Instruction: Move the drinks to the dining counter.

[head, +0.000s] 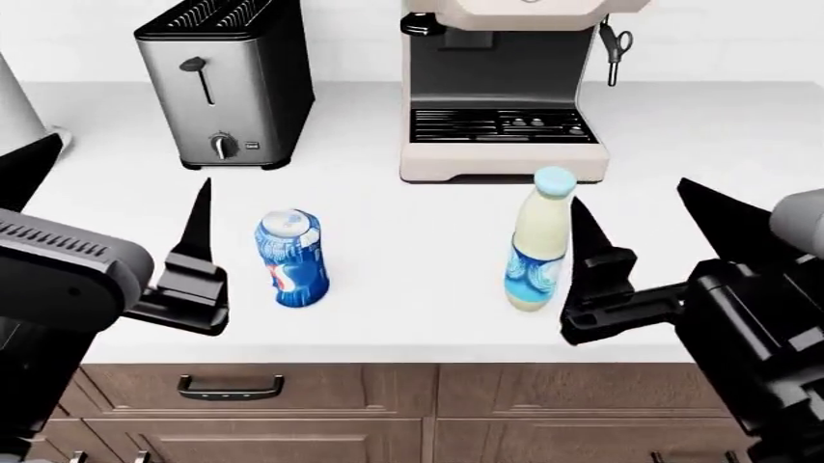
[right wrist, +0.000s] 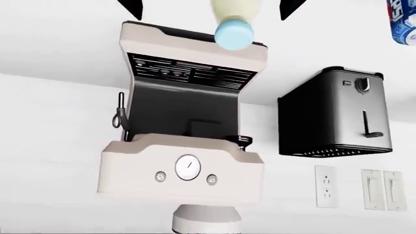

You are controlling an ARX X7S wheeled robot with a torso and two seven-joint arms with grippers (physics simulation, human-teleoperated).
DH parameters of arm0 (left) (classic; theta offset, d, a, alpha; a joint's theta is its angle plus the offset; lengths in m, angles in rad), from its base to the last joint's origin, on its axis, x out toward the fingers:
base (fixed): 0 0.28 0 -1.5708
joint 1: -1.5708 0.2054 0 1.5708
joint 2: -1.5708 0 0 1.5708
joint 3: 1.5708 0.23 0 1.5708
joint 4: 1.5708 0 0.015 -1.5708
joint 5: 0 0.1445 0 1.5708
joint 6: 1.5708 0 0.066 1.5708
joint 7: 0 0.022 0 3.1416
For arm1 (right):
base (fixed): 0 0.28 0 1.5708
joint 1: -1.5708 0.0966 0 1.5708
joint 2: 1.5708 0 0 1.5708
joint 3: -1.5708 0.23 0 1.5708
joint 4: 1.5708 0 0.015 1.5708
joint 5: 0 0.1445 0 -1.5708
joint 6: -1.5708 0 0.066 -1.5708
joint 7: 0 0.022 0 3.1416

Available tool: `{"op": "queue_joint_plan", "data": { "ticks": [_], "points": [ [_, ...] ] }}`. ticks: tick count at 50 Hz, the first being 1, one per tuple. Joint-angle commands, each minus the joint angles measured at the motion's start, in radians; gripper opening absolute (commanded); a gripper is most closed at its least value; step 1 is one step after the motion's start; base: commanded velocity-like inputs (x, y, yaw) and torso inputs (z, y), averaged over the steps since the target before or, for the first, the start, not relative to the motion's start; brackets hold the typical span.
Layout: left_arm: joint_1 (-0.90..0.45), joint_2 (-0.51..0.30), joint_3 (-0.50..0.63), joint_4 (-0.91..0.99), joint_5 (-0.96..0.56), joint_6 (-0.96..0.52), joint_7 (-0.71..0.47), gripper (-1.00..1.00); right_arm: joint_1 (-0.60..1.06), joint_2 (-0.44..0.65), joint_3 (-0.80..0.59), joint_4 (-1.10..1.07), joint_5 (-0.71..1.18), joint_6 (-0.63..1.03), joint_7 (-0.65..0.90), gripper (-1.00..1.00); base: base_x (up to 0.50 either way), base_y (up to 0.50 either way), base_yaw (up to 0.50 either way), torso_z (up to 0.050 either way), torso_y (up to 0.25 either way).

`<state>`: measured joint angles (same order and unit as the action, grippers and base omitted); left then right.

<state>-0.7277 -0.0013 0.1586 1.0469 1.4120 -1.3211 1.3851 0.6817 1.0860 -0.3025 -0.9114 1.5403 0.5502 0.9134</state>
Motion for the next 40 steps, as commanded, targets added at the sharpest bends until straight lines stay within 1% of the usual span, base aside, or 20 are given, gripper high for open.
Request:
{"op": "queue_joint_plan", "data": {
  "ticks": [1,14,25,31,40],
  "points": [
    [0.016,0.000,0.010,0.000,-0.012,0.005,-0.003,1.00,-0.025,0.012,0.031,0.006,0.109,-0.055,-0.023,1.00,0.00,0.00,0.00,0.000,0.000],
    [0.017,0.000,0.004,0.000,-0.014,0.011,-0.002,1.00,-0.035,0.002,0.024,0.014,0.107,-0.051,-0.040,1.00,0.00,0.00,0.00,0.000,0.000],
    [0.011,0.000,0.012,0.000,-0.011,0.006,-0.002,1.00,-0.035,-0.015,-0.009,0.024,0.086,-0.018,-0.041,1.00,0.00,0.00,0.00,0.000,0.000],
    [0.018,0.000,0.011,0.000,-0.027,0.006,-0.019,1.00,-0.055,-0.049,-0.038,0.050,0.042,-0.002,-0.055,1.00,0.00,0.00,0.00,0.000,0.000],
    [0.020,0.000,0.012,0.000,-0.039,0.007,-0.027,1.00,-0.034,-0.094,-0.089,0.075,0.009,0.044,-0.069,1.00,0.00,0.00,0.00,0.000,0.000]
  ]
}}
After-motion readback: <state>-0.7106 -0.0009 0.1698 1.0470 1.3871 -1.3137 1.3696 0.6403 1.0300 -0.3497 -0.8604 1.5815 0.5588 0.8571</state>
